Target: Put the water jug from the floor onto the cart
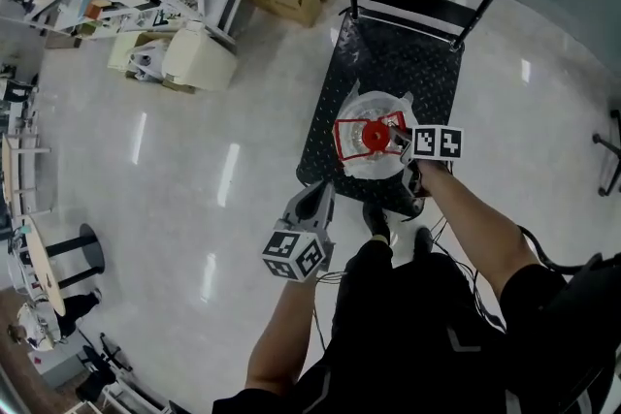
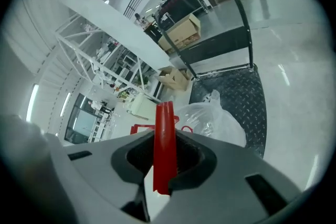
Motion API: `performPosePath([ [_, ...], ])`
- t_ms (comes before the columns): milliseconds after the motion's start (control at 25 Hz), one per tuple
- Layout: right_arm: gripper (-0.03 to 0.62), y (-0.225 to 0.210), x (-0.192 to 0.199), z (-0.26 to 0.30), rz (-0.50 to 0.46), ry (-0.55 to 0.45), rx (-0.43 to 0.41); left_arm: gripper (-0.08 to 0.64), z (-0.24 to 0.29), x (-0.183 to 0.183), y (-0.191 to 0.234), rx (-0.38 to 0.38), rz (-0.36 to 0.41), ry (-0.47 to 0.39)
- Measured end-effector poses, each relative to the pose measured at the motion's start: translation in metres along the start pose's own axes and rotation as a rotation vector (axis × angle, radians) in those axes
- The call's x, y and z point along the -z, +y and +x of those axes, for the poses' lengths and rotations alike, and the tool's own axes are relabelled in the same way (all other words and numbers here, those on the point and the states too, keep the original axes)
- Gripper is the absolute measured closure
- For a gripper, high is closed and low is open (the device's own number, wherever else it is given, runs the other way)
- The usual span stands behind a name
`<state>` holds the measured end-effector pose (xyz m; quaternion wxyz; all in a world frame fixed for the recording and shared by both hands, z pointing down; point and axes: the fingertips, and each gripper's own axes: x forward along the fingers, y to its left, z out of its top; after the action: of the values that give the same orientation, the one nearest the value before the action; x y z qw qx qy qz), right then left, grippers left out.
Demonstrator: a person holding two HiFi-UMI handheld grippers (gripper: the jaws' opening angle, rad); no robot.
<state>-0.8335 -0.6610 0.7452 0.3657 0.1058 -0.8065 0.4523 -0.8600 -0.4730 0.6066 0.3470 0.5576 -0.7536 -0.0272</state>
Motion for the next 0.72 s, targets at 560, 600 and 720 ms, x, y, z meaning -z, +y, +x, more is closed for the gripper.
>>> performPosePath([
  [560,0.456,-0.047,0.002,-0.061,-0.076,-0.054,0.049,0.569,-0.022,-0.012,-0.048,-0.003,0.081,-0.032],
  [600,0.456,-0.046,-0.002,-0.075,-0.094,-0.074,0.056,0.569,-0.024,-0.015,-0.053,0.001,0.085,-0.042],
  [720,0.456,-0.037,-0.012,-0.124,-0.165,-0.140,0.068,0.569,-0.028,-0.026,-0.072,0.024,0.095,-0.073],
])
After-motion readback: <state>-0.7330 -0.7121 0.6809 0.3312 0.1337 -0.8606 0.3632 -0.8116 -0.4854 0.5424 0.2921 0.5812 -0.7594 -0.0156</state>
